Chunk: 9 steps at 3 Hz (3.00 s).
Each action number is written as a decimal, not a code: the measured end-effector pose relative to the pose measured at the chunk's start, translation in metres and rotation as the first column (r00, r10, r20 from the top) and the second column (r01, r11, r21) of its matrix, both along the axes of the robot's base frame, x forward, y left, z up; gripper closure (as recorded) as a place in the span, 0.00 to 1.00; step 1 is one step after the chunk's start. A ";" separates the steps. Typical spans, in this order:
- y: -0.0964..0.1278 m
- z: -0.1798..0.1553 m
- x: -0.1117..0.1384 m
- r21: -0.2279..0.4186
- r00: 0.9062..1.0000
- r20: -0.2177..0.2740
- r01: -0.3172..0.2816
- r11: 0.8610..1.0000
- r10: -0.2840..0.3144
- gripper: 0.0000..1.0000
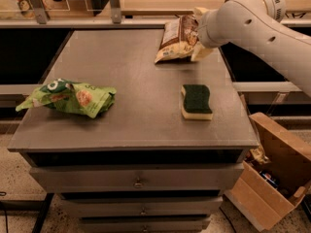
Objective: Move brown chip bag near green rice chip bag
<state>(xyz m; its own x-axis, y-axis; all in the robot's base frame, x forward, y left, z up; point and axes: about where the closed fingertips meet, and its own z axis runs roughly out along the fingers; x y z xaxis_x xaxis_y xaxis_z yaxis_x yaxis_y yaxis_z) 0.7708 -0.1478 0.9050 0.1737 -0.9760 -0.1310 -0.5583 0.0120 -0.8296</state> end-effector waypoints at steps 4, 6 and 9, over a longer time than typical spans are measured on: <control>0.022 -0.030 -0.002 -0.092 0.998 -0.052 -0.050 0.994 0.045 1.00; 0.003 -0.002 -0.010 -0.104 0.999 -0.034 -0.039 0.994 0.035 0.82; -0.039 -0.009 0.005 -0.177 0.996 -0.091 0.000 0.984 -0.016 0.12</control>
Offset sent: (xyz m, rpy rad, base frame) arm 0.0023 0.0220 -0.0207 -0.0635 0.0154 0.0471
